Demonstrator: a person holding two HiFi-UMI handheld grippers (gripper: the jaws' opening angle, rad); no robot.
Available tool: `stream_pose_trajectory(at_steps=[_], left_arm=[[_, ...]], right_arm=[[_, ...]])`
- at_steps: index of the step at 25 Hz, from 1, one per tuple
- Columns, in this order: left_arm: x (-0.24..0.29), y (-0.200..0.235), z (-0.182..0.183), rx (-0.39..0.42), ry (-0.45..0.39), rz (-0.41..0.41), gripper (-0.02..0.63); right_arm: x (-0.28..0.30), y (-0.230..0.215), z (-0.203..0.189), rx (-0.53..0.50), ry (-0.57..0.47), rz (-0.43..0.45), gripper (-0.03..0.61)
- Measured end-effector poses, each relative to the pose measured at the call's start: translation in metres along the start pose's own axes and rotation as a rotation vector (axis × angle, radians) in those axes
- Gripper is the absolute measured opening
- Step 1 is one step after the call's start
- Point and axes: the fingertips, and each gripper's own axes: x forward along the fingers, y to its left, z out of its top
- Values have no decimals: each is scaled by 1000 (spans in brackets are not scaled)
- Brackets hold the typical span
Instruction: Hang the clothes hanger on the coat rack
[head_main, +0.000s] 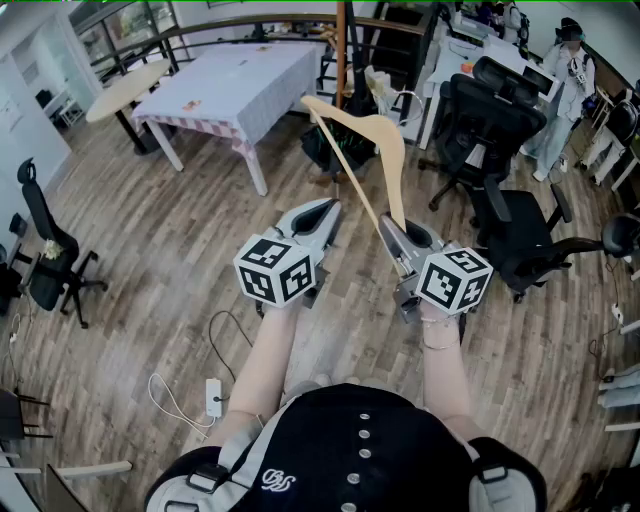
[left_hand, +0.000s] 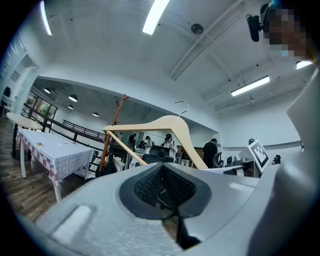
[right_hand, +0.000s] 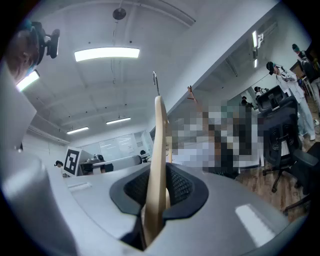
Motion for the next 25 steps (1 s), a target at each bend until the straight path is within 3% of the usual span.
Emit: stream_pose_trajectory(at_steps=[13,25], left_arm=[[11,-5,-3,-2,-5,-12,-2],[30,-19,2,31,-72,-38,-2]], right_arm=[[1,-9,4,2,4,24,48],[3,-28,5,38,9,69,51]])
